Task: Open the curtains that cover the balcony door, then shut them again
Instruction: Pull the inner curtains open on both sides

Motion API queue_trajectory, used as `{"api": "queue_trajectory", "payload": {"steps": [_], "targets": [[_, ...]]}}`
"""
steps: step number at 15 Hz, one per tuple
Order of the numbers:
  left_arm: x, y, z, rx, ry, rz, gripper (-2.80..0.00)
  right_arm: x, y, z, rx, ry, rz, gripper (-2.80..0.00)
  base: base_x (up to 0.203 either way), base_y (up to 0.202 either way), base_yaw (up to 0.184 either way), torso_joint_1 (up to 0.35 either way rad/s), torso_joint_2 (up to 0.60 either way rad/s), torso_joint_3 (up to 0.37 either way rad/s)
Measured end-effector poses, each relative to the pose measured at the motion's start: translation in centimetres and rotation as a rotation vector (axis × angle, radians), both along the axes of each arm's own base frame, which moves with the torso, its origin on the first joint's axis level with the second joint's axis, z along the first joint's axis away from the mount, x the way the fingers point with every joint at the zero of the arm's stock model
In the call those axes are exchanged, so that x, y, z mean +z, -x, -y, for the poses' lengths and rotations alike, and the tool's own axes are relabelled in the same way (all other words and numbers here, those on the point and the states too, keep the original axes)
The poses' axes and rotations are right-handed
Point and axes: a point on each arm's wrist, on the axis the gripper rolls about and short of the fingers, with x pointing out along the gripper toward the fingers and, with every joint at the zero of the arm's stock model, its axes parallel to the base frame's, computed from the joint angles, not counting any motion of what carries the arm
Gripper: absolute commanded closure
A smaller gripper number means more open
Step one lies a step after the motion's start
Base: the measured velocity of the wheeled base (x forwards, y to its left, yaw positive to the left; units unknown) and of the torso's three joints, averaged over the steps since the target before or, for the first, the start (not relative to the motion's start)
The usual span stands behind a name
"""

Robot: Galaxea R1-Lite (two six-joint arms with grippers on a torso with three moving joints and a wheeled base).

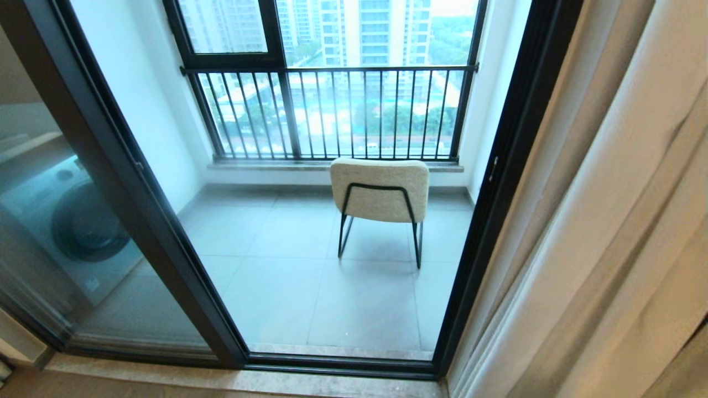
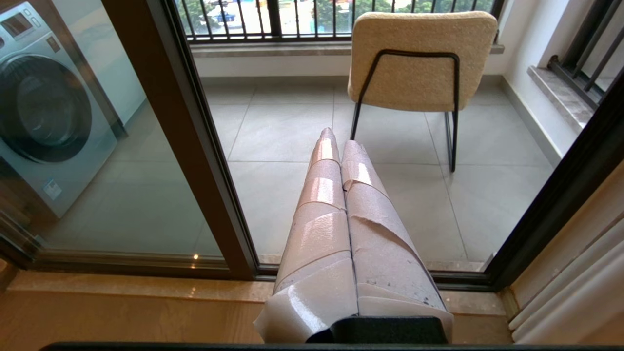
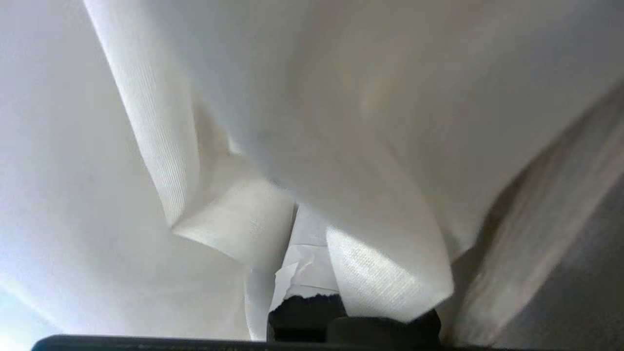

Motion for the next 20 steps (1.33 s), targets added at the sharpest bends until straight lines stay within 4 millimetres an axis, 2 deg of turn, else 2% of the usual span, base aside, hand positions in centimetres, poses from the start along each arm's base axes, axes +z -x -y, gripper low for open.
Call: {"api": "queue_trajectory", "payload": {"steps": [3,7,8,11,14,17,20], "targets": [[0.0,0.0,0.0,0.000,0.000,0.000,0.00,-0.5,-2.6,-1.5,0.057,0.004,0.028,0.00,0.000,0.000,0.000,0.000,0.00,0.000],[0.0,0.0,0.0,0.000,0.000,0.000,0.00,-1.1,-4.9,-1.8,0.114,-0.017,0.067,0.00,0.000,0.000,0.000,0.000,0.00,0.000],[0.0,0.0,0.0,0.000,0.000,0.001,0.00,-1.3,-5.1,-1.7,0.117,-0.022,0.060,-2.80,0.000,0.000,0.000,0.000,0.00,0.000],[0.0,0.0,0.0,0.000,0.000,0.000,0.00,-1.6,-5.2,-1.7,0.125,-0.035,0.047,-2.80,0.000,0.000,0.000,0.000,0.00,0.000],[0.0,0.0,0.0,0.000,0.000,0.000,0.00,-1.5,-4.5,-2.1,0.124,-0.042,0.038,-2.80,0.000,0.000,0.000,0.000,0.00,0.000],[0.0,0.0,0.0,0.000,0.000,0.000,0.00,-1.3,-2.7,-2.9,0.105,-0.054,0.017,-2.80,0.000,0.000,0.000,0.000,0.00,0.000],[0.0,0.0,0.0,0.000,0.000,0.000,0.00,-1.2,0.0,-4.3,0.089,-0.065,-0.005,-2.80,0.000,0.000,0.000,0.000,0.00,0.000]]}}
